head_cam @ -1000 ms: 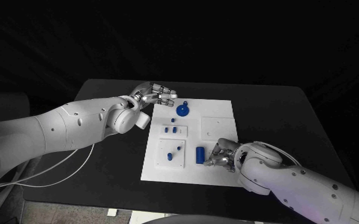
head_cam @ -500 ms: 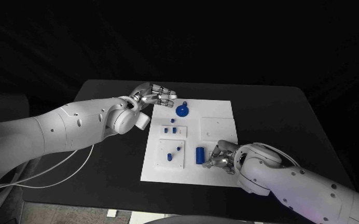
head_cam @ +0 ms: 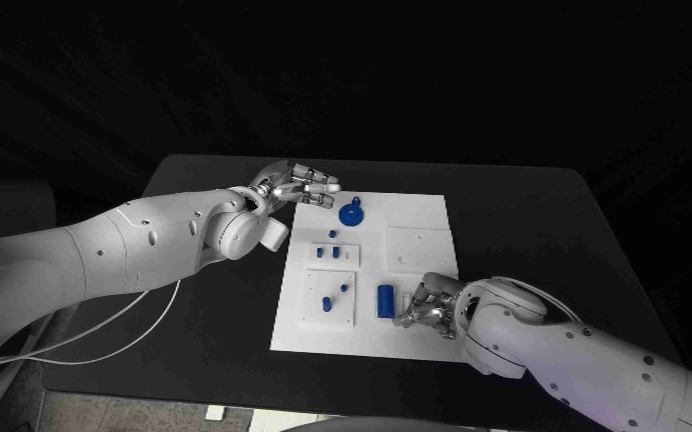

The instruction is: Assemble the parts on the task board

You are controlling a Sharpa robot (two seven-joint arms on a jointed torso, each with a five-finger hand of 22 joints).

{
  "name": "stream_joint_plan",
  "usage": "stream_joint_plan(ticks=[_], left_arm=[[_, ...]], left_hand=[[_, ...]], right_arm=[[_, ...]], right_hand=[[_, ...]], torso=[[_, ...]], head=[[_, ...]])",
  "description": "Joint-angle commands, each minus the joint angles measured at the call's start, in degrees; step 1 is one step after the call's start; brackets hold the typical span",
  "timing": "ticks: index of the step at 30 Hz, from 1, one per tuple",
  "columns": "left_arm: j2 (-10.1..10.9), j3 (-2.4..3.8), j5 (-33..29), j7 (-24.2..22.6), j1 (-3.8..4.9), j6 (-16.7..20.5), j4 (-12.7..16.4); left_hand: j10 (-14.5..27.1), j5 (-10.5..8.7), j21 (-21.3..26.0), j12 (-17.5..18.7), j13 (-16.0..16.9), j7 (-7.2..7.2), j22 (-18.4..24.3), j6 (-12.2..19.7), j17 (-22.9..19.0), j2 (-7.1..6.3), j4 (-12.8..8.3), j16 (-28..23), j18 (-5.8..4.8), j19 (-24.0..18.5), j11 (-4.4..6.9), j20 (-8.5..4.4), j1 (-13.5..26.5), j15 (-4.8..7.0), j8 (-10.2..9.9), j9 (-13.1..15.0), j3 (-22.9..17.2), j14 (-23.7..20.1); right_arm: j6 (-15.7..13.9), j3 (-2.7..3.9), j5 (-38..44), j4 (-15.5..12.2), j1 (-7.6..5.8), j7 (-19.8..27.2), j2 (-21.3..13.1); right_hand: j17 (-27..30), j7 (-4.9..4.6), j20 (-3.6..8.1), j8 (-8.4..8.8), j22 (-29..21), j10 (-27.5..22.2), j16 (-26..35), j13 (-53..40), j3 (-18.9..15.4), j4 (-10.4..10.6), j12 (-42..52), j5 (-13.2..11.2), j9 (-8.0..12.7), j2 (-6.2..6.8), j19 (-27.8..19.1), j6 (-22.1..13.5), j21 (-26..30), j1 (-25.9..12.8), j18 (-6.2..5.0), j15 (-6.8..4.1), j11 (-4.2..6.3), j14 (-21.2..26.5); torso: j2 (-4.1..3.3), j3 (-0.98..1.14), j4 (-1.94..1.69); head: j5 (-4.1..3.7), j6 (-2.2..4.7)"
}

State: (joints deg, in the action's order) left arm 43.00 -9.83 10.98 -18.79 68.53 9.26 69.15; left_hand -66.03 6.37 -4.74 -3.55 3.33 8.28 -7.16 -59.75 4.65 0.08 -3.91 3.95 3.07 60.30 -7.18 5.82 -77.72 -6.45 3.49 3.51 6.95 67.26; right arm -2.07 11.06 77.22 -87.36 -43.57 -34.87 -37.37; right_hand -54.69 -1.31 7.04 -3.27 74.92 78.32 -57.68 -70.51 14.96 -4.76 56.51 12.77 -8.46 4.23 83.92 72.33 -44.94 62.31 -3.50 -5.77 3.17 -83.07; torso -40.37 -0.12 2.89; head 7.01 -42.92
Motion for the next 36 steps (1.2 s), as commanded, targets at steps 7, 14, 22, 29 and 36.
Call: stream_joint_plan(ticks=[7,14,22,29,36], left_arm=[[-0.01,0.03,0.25,-0.27,0.04,-0.62,-0.17],[-0.06,0.02,0.16,-0.51,0.03,-0.61,-0.21],[0.08,0.01,0.08,-0.69,0.03,-0.42,-0.09],[0.1,0.01,0.07,-0.77,0.03,-0.35,0.0],[0.06,0.0,0.07,-0.81,0.03,-0.33,0.01]], left_hand=[[0.16,0.3,-0.37,0.11,0.05,-0.33,0.05,0.02,0.09,0.34,0.33,-0.24,-0.45,-0.02,0.13,-0.16,0.45,-0.13,0.19,0.07,0.02,0.2],[0.02,0.12,-0.48,0.11,0.05,-0.37,0.18,-0.04,0.1,0.44,0.42,-0.23,-0.46,0.01,0.17,-0.19,0.45,-0.09,0.19,0.07,0.09,0.3],[-0.89,-1.14,-0.51,0.07,0.06,-0.47,0.21,-0.23,0.11,0.51,0.61,-0.23,-0.5,0.03,0.44,-0.24,0.64,-0.03,0.22,0.08,0.22,0.36],[-0.89,-1.14,-0.51,0.07,0.06,-0.47,0.21,-0.23,0.11,0.51,0.61,-0.23,-0.5,0.03,0.44,-0.24,0.64,-0.03,0.22,0.08,0.22,0.36],[-0.85,-1.16,-0.54,0.1,0.06,-0.45,0.23,-0.17,0.1,0.49,0.6,-0.24,-0.56,0.04,0.41,-0.28,0.57,-0.02,0.19,0.08,0.3,0.39]], right_arm=[[2.23,1.98,-4.82,-4.22,0.01,2.12,-4.11],[4.17,6.18,-1.95,-4.86,-0.62,2.77,-7.03],[6.84,8.22,3.27,-3.27,-1.07,1.5,-9.21],[9.59,8.49,8.34,-4.09,-0.18,-0.79,-9.67],[8.88,8.47,10.73,-3.52,0.82,-2.44,-9.17]], right_hand=[[0.09,-1.21,-0.17,-0.34,5.53,-0.24,0.32,-0.66,-3.49,-0.01,0.72,-1.64,0.49,0.08,2.82,-2.64,0.3,1.5,0.46,0.15,-0.7,0.02],[-0.04,-1.14,-0.19,-0.37,5.61,-0.1,0.15,-0.77,-3.29,-0.09,0.98,-3.65,0.47,-0.47,2.86,-2.57,0.07,2.53,0.47,0.16,-0.71,-0.04],[-0.26,-0.78,-0.17,-0.38,5.7,-0.02,-0.12,-0.63,-0.76,0.26,0.85,-5.97,-0.62,0.47,2.81,-1.63,-0.4,3.08,0.67,0.15,-0.52,-0.08],[-0.15,-0.75,-0.21,-0.36,5.7,0.1,-0.04,-0.53,3.35,1.93,0.72,-8.39,-1.16,2.42,2.72,-1.5,-0.52,3.28,0.87,0.23,-0.53,-0.11],[-0.3,-0.97,-0.24,-0.35,5.73,0.07,-0.24,-0.59,3.59,3.48,0.74,-9.48,-1.27,3.34,2.73,-2.09,-0.78,3.24,0.87,0.27,-0.65,-0.1]], torso=[[0.04,0.11,0.18],[0.02,0.1,0.17],[-0.1,0.14,0.04],[0.0,0.06,0.09],[-0.05,0.01,-0.02]], head=[[-0.5,0.26],[-1.54,0.76],[-2.61,0.71],[-2.75,0.73],[-2.88,0.79]])
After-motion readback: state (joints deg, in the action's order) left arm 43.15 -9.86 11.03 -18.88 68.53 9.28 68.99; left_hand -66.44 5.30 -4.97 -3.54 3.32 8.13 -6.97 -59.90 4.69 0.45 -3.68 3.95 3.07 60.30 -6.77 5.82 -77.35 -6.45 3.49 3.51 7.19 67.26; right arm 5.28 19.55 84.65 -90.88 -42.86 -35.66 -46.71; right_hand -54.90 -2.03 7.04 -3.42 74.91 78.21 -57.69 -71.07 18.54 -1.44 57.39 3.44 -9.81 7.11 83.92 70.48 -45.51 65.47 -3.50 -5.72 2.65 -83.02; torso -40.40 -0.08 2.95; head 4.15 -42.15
